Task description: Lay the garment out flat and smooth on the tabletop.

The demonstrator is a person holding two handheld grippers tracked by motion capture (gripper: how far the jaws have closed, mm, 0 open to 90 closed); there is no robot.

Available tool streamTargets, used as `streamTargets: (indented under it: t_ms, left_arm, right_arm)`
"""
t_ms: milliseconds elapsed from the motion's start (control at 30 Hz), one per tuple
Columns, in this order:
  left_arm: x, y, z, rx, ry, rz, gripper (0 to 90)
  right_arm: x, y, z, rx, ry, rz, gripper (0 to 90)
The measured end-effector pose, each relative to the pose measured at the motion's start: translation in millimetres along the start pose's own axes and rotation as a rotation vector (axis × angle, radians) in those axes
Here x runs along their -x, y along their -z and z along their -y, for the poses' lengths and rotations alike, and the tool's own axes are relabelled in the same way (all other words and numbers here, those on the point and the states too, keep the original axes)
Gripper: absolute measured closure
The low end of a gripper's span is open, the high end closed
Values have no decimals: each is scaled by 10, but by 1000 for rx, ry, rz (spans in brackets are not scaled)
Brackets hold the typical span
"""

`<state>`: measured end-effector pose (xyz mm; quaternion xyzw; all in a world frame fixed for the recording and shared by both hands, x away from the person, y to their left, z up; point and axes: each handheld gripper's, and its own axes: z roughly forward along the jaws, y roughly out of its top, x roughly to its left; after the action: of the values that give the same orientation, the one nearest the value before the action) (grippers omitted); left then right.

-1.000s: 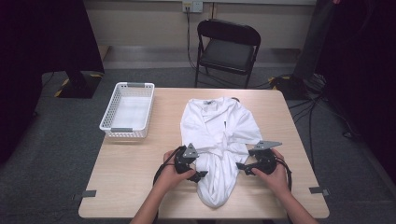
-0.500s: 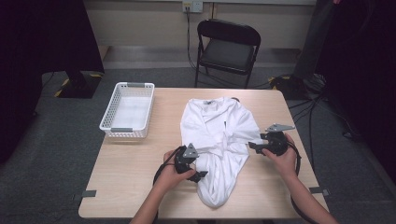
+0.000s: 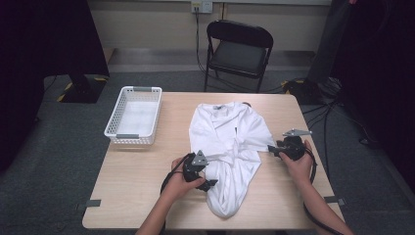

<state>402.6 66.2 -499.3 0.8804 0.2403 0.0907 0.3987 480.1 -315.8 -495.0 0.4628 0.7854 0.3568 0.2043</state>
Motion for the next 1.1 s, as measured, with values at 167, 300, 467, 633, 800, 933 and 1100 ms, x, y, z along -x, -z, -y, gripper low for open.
streamTargets:
  t_ms: [167,300,467,633,800,933,1100]
  left_arm:
    - [0,0,0,0,0,0,116]
    - [2,0,0,-1,0,-1,116]
    - [1,0,-1,-1,-1,-1,116]
    - [1,-1,-1,-1,-1,-1,116]
    - [-1,-2,-1,0,-2,1,115]
    - [-1,-2,-1,0,-1,1,115]
    - [-1,-2,-1,0,-1,2,115]
  right_arm:
    - [9,19,40,19,-34,-16,536]
    - [43,37,68,35,-60,-32,710]
    - [106,58,88,36,-99,-47,879]
    - [121,80,32,30,-52,-24,885]
    - [185,104,-37,42,-19,-14,886]
    - [282,111,-102,46,-4,-9,886]
    - [422,137,-180,51,17,20,887]
